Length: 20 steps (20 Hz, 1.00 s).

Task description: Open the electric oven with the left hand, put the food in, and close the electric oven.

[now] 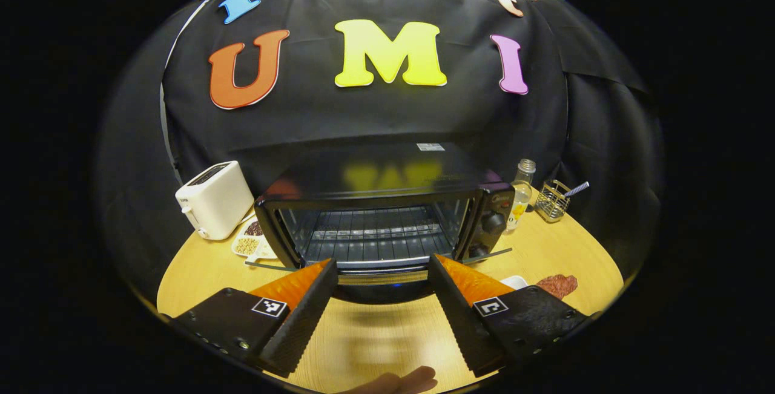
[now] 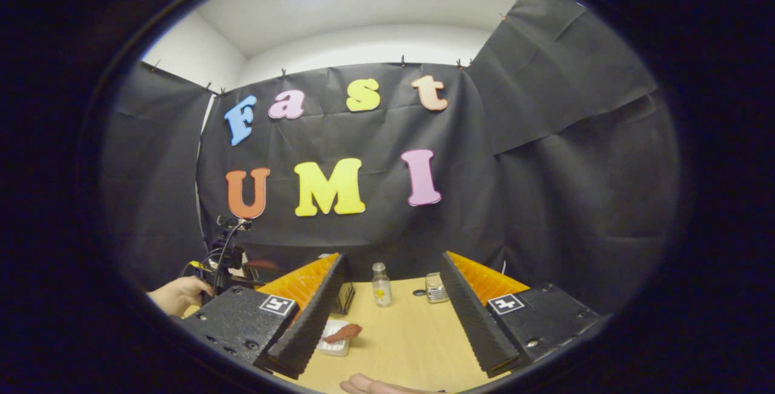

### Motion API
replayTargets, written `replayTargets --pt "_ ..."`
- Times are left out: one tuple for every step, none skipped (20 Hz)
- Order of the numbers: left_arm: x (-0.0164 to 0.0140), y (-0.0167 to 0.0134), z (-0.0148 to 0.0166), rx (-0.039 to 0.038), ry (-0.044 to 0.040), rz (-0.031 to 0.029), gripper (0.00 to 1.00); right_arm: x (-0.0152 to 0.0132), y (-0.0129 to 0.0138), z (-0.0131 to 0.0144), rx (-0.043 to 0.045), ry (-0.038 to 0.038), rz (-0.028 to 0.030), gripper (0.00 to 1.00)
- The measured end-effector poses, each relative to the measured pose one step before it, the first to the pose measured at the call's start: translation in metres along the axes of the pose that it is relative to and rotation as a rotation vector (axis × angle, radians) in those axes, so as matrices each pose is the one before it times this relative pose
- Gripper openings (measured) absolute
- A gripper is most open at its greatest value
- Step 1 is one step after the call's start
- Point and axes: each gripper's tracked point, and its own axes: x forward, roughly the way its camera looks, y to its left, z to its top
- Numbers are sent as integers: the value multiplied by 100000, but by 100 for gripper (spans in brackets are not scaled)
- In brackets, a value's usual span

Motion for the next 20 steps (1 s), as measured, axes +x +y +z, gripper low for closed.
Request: replayTargets --pt "-401 -16 -920 -884 1711 -324 95 7 455 -47 19 1309 1755 96" --pt "-355 28 -763 -582 588 -305 95 149 -224 -294 -495 1063 -346 100" --pt "-257 -66 -609 -257 629 -289 95 131 -142 -216 -808 1373 -504 100" --pt "-194 -109 -380 270 -437 -230 95 94 -56 -200 -306 1102 -812 100" --pt "-81 -47 -548 -138 -48 -254 95 94 40 46 129 51 -580 96" --pt "-134 9 -492 595 -376 -313 95 -14 171 91 61 -3 -63 100" --pt "-91 -15 -521 -295 284 86 95 48 207 108 203 -180 93 96" --pt "-102 10 -484 287 -204 175 95 92 134 -80 121 246 -158 96" --pt "-34 -83 -414 318 -153 179 95 274 19 -101 46 507 -478 100" --pt "-47 40 -595 -457 319 423 95 211 63 -250 -187 616 -262 100" --pt "-6 -26 -482 -2 -16 328 95 196 110 -95 -359 705 -164 100" --pt "-35 -71 -683 -431 331 600 95 216 8 -245 -298 970 -302 96" --pt "63 67 -733 -1229 648 1202 95 223 48 -123 27 733 -92 96" --pt "122 -64 -970 -139 1408 1453 95 185 95 -20 350 50 306 96" --pt "171 -163 -897 641 1513 758 95 174 263 4 506 -129 950 96" --pt "76 -192 -883 347 1470 82 95 268 203 -107 708 -148 761 100" --pt "162 7 -869 144 1289 -211 95 203 -9 -135 888 152 286 96" --pt "373 26 -954 -229 2268 -98 95 174 -55 -324 683 517 444 100" --pt "487 -19 -1301 -709 3689 -940 95 268 54 -297 571 714 464 100" --pt "261 38 -1261 -1274 3850 -494 94 185 -6 -301 433 837 269 100"
